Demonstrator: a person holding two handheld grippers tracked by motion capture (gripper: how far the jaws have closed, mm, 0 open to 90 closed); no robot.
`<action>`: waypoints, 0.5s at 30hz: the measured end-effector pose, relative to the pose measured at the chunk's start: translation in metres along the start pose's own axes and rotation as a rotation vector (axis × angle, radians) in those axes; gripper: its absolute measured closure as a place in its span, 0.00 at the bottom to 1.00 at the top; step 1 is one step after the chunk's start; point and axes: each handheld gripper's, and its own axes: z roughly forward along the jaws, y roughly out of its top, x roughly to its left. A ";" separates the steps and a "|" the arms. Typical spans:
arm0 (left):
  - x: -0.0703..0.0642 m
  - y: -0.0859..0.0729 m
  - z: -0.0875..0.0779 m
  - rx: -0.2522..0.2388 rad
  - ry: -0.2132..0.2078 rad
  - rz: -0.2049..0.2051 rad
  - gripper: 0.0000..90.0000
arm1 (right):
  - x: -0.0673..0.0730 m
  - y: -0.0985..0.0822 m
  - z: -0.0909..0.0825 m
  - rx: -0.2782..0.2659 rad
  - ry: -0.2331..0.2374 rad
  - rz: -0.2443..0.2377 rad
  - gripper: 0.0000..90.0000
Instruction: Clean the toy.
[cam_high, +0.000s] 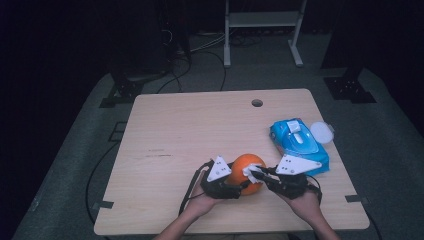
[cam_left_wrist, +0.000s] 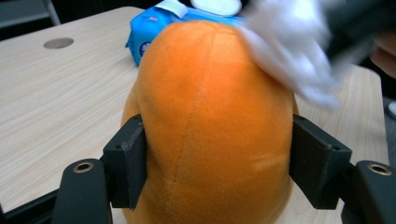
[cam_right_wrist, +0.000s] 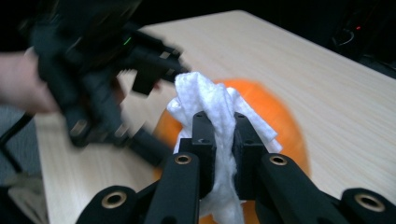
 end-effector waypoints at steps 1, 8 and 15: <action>-0.003 0.000 0.001 0.003 0.002 0.028 0.33 | -0.003 0.000 -0.001 -0.008 -0.007 0.007 0.90; -0.001 0.003 0.000 0.000 -0.098 0.083 0.23 | -0.023 -0.013 -0.012 -0.004 -0.075 0.054 0.90; -0.005 0.000 0.004 0.009 -0.070 0.087 0.31 | -0.003 -0.003 -0.006 -0.021 -0.005 0.039 0.90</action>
